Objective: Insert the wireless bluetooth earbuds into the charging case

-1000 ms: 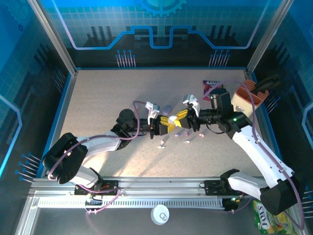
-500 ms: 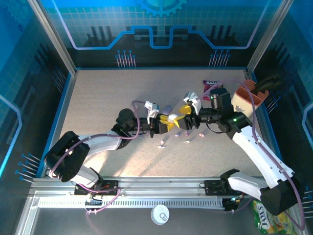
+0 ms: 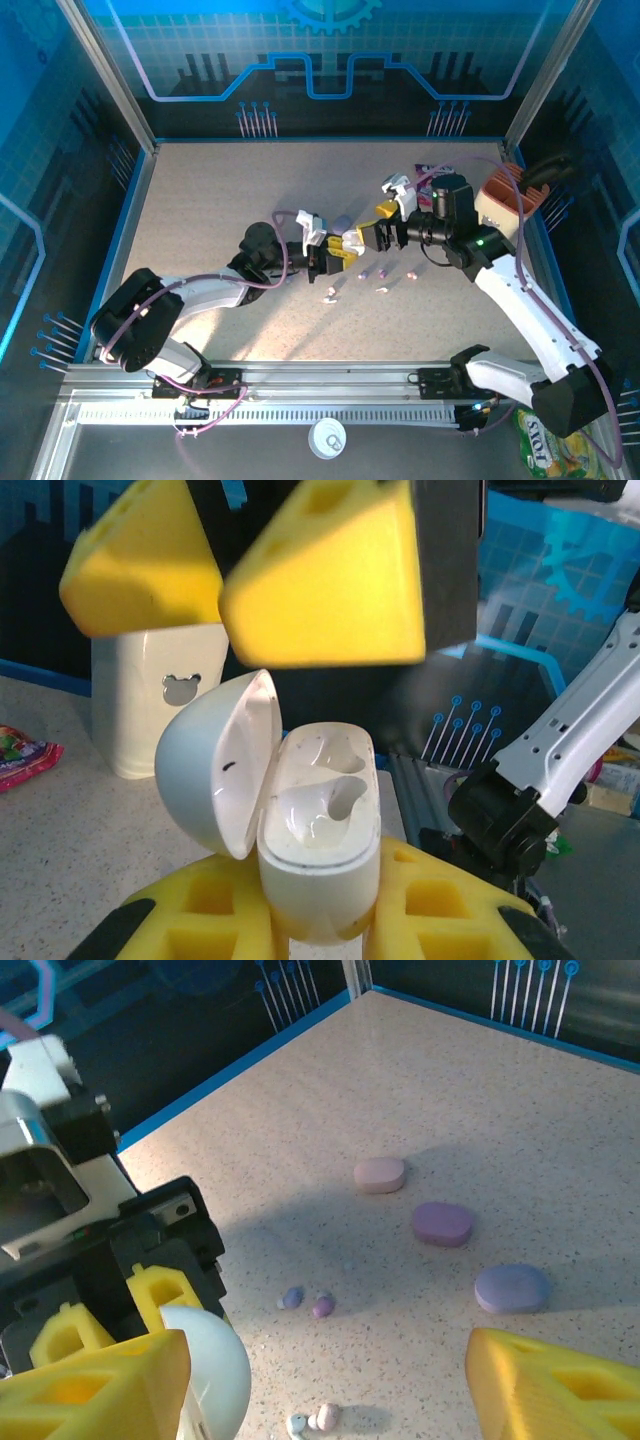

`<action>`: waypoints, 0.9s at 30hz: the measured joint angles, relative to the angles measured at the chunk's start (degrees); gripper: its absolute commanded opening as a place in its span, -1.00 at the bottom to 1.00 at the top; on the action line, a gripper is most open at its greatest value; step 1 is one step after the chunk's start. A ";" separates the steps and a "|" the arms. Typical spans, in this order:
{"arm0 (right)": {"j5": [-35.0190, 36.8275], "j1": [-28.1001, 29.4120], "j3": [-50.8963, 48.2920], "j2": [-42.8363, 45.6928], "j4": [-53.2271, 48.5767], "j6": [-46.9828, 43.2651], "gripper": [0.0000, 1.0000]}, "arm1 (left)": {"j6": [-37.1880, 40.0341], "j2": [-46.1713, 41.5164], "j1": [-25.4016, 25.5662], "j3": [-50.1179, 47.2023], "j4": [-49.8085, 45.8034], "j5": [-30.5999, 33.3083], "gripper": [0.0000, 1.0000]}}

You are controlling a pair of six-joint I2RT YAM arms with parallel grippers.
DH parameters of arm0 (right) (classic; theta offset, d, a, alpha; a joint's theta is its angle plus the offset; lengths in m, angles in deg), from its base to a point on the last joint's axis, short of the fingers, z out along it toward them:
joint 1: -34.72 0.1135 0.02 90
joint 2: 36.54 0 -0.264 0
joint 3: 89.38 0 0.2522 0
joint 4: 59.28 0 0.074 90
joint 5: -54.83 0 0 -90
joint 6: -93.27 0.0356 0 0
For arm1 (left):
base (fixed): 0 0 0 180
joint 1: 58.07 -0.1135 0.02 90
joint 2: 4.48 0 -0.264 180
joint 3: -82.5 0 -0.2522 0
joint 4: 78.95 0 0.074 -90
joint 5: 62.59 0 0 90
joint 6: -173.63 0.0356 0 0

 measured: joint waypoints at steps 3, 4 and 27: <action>0.81 -0.07 -0.07 0.59 1.44 1.77 0.57 | 1.16 0.00 -0.11 -0.94 -0.22 1.51 -0.80; 1.73 -0.09 -0.22 1.14 2.05 2.56 0.57 | 1.68 0.00 -0.11 -1.31 -0.33 2.21 -0.80; 20.96 -4.13 -21.68 1.68 -4.28 28.83 0.51 | 10.49 -1.75 -2.19 -8.22 -0.20 8.37 -0.82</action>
